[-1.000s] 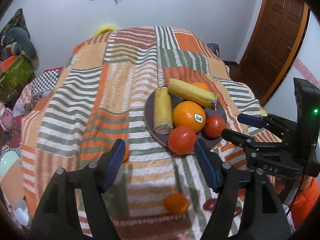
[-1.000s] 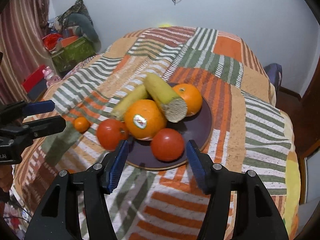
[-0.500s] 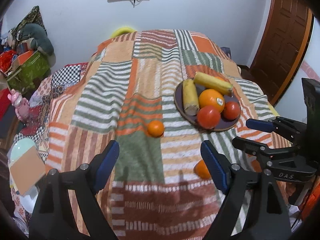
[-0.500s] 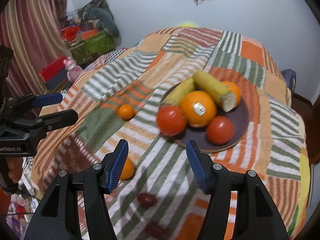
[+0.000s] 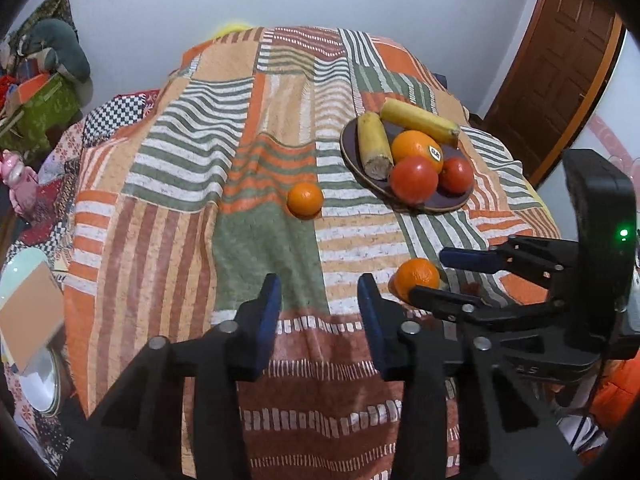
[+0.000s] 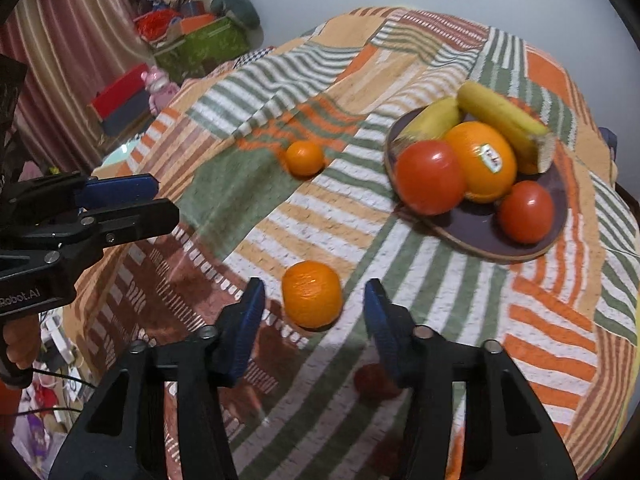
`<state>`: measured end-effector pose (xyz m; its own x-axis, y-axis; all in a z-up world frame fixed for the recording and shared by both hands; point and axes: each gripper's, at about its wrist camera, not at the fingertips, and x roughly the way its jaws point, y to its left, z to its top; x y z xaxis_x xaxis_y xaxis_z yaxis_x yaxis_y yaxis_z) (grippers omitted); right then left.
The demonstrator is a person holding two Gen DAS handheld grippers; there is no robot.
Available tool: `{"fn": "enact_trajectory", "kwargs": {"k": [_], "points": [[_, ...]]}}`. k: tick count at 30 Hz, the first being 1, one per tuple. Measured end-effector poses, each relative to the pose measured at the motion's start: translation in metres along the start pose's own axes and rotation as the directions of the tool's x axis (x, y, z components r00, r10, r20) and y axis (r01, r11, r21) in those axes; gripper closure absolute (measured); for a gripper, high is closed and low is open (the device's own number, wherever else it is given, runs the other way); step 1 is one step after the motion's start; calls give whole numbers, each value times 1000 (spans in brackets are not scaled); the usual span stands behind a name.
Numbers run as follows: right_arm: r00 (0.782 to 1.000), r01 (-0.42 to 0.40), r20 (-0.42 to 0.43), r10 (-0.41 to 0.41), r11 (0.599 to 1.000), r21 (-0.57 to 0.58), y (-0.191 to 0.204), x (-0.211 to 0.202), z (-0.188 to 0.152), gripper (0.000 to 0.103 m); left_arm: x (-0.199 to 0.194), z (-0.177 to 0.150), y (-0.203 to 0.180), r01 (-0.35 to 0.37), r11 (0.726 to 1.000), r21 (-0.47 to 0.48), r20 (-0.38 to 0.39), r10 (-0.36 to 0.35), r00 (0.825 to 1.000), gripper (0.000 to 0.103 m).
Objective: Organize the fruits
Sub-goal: 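Grasp a small mandarin with the left tool while the right tool grasps another mandarin, then place the left tool's mandarin on the plate while the right tool sets its mandarin beside it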
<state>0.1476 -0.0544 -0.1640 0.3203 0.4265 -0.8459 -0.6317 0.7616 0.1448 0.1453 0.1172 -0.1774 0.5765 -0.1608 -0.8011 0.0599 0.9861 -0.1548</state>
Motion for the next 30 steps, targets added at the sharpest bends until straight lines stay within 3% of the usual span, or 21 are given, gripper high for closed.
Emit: {"fn": "enact_trajectory", "kwargs": {"k": [4,11,21,30], "points": [[1000,3,-27,-3,1000,-6,1,9,0,72,3,1,2,9,1000,-11,-2,-9,1000,64],[999,18,29,-19,1000,11,-9,-5,2,72,19,17,-1,19,1000,-12,-11,-20,1000,64],[984,89,145,-105,989,117,-67,-49,13,72,70,54,-2,1,1000,-21,-40,-2,999,64],[975,135,147,-167,969,208,-119,-55,8,72,122,70,10,-29,998,-55,-110,23,994,64]]}}
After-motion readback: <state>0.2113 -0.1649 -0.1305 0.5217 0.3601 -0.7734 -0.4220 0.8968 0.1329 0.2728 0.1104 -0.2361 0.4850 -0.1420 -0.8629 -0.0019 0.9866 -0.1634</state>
